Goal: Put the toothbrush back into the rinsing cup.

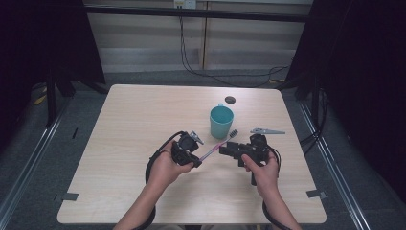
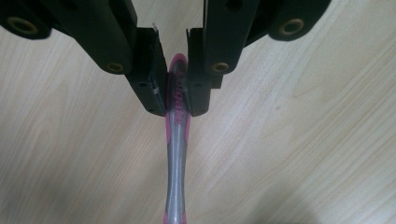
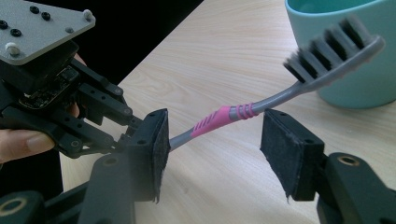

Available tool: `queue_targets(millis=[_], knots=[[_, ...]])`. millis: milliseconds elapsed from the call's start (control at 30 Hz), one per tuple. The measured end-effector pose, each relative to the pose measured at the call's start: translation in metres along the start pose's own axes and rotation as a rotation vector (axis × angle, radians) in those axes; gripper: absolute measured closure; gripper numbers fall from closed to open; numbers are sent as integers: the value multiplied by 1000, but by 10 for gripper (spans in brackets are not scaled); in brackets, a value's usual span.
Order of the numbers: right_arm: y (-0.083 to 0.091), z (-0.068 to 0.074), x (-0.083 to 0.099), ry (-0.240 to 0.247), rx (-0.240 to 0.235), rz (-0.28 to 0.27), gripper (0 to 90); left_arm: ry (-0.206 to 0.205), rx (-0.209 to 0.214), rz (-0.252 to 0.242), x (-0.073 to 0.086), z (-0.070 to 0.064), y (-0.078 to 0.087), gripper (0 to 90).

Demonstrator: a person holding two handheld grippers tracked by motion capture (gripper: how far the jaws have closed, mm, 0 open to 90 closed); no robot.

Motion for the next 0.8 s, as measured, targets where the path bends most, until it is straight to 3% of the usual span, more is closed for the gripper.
queue_targets(millis=[367, 800], knots=[[-2, 0, -1, -14, 6, 4, 428, -15, 9, -16, -3, -4, 0, 789], [-5, 3, -10, -49, -11, -50, 552, 6, 26, -32, -2, -8, -5, 788]])
Point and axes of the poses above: each handheld gripper's, and its own axes: y roughly backward along the jaws, x roughly out of its underside, z roughly to its left, the point moved 5 cm from there along -y, roughly forward along the jaws, and after that the axes turned 1 degree about -z, right-handed, at the moved point
